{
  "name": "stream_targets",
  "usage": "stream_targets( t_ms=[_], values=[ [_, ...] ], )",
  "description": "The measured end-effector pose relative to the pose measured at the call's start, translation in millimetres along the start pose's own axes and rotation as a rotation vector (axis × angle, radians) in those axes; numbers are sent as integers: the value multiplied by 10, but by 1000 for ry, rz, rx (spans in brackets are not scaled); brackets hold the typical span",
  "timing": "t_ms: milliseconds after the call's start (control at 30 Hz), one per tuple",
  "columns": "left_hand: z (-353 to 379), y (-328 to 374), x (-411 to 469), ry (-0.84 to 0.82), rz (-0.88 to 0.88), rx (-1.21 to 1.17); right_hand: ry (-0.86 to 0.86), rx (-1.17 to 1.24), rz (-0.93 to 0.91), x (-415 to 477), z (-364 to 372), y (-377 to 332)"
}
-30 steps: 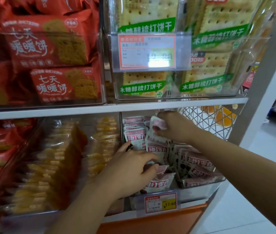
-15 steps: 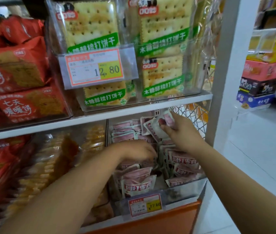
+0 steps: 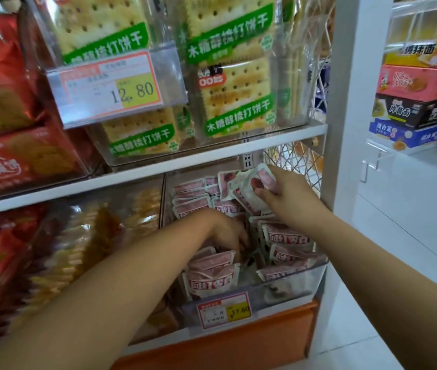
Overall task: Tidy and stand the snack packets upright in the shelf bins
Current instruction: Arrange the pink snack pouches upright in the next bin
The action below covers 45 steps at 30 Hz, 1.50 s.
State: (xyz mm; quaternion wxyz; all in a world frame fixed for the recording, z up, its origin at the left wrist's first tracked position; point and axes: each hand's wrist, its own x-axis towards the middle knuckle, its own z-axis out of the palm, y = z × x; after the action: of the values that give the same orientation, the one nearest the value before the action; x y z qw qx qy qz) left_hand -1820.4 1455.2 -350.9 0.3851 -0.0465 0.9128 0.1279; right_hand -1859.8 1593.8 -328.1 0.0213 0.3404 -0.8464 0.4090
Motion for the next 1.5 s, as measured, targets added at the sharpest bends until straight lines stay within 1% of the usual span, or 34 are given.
stream_targets(
  t_ms=[100,167,367,500,600,700,767,933,1000,1100,1233,1367,1433,1500],
  values=[
    [28,13,29,-42,7,-37,-7,-4,8,-9,-9,-13],
    [32,10,75,-33,9,-13,-7,-19,1,-17,-10,-13],
    [85,-14,166,142,49,19,-22,-75,-24,-26,-17,-25],
    [116,31,149,254,51,66,-17,-47,-30,-39,-26,-42],
    [99,24,111,240,46,88,-18,-47,-14,-58,-32,-49],
    [68,-63,42,235,78,79,-36,-66,6,-91,-26,-59],
    [55,-160,-35,286,112,5,-33,-70,9,-108,-20,-57],
    [87,-343,-234,429,157,-306,-23,2,33,-99,-24,-51],
    [96,-343,-252,455,142,-341,-36,23,34,-97,-35,-52],
    [101,-297,-222,497,97,-288,-33,43,26,-107,-59,-81],
    [90,-267,-143,534,2,-318,-1,44,-36,-154,-123,-171],
    [70,-362,-124,566,-64,-493,34,-31,-97,-263,-127,-206],
    [89,-414,-150,570,-56,-616,32,-73,-130,-309,-93,-177],
    [122,-448,-160,547,-33,-691,25,-134,-154,-312,-78,-145]
  ],
)
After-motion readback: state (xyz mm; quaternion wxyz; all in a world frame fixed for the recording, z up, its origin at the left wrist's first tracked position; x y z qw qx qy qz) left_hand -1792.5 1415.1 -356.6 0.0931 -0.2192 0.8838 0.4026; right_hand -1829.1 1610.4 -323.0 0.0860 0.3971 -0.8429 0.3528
